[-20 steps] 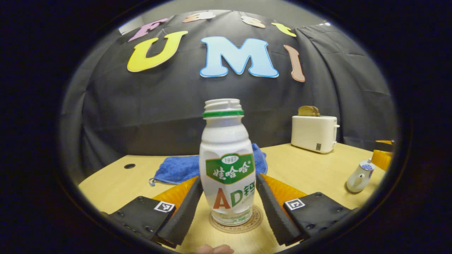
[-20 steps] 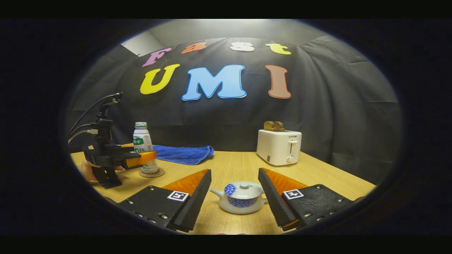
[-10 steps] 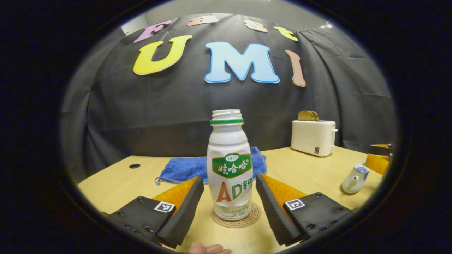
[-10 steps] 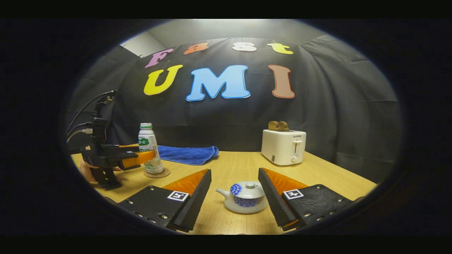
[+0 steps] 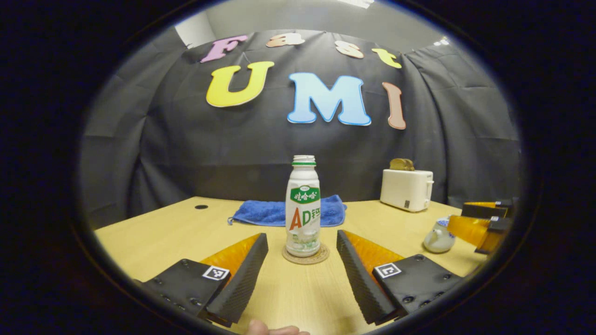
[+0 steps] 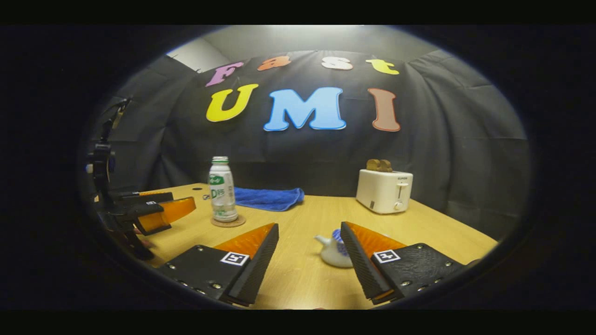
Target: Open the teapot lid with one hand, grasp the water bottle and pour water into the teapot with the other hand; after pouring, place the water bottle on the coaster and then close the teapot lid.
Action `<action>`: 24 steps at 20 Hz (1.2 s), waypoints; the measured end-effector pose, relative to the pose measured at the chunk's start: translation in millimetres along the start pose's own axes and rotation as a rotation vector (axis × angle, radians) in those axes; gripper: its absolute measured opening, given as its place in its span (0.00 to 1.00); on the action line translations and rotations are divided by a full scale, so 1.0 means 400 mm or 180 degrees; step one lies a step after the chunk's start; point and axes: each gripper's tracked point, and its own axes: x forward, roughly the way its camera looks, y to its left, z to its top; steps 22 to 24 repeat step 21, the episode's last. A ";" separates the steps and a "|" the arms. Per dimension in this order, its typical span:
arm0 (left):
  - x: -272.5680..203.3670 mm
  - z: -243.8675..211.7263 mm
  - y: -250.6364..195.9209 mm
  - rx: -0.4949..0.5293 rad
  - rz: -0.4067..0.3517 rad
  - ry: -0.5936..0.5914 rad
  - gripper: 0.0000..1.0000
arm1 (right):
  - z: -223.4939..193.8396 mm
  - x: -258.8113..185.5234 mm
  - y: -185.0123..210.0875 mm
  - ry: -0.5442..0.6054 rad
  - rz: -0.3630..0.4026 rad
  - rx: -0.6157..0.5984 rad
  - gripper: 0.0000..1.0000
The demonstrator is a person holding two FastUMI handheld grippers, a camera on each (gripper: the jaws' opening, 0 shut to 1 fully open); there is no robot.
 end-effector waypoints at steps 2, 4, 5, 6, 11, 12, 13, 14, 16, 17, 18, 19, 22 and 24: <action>-0.066 0.017 -0.051 -0.0055 -0.0057 -0.0140 1.00 | 0.005 -0.034 0.026 -0.0038 -0.0024 0.0101 0.82; -0.102 0.013 -0.107 0.0232 -0.0097 -0.0127 0.98 | 0.011 -0.047 0.042 -0.0129 -0.0101 0.0161 0.80; -0.105 0.001 -0.138 0.0351 -0.0137 -0.0117 0.99 | 0.012 -0.054 0.046 -0.0187 -0.0143 0.0112 0.81; -0.097 0.012 -0.166 0.0247 -0.0180 -0.0138 0.99 | -0.005 -0.058 0.035 -0.0193 -0.0228 0.0150 0.81; -0.132 0.003 -0.151 0.0266 -0.0086 -0.0119 0.95 | 0.010 -0.080 0.001 -0.0185 -0.0519 0.0147 0.85; -0.134 0.007 -0.150 0.0257 -0.0081 -0.0121 0.92 | 0.008 -0.079 0.003 -0.0178 -0.0522 0.0150 0.89; -0.136 0.005 -0.148 0.0264 -0.0067 -0.0127 0.89 | 0.012 -0.080 0.002 -0.0188 -0.0531 0.0151 0.89; -0.137 0.007 -0.144 0.0267 -0.0050 -0.0128 1.00 | 0.011 -0.083 0.001 -0.0182 -0.0533 0.0147 0.89; -0.139 0.004 -0.142 0.0265 -0.0031 -0.0126 0.96 | 0.009 -0.081 0.001 -0.0184 -0.0532 0.0142 0.89; -0.136 0.003 -0.138 0.0264 0.0001 -0.0124 0.96 | 0.011 -0.083 0.002 -0.0186 -0.0529 0.0143 0.89; -0.138 0.005 -0.131 0.0264 0.0039 -0.0119 1.00 | 0.010 -0.082 0.005 -0.0181 -0.0509 0.0142 0.89; -0.135 0.005 -0.123 0.0263 0.0094 -0.0122 1.00 | 0.010 -0.080 0.009 -0.0188 -0.0484 0.0141 0.89; -0.126 0.006 -0.103 0.0267 0.0220 -0.0124 0.95 | 0.011 -0.080 0.009 -0.0191 -0.0471 0.0140 0.89; -0.126 0.006 -0.103 0.0267 0.0220 -0.0124 0.95 | 0.011 -0.080 0.009 -0.0191 -0.0471 0.0140 0.89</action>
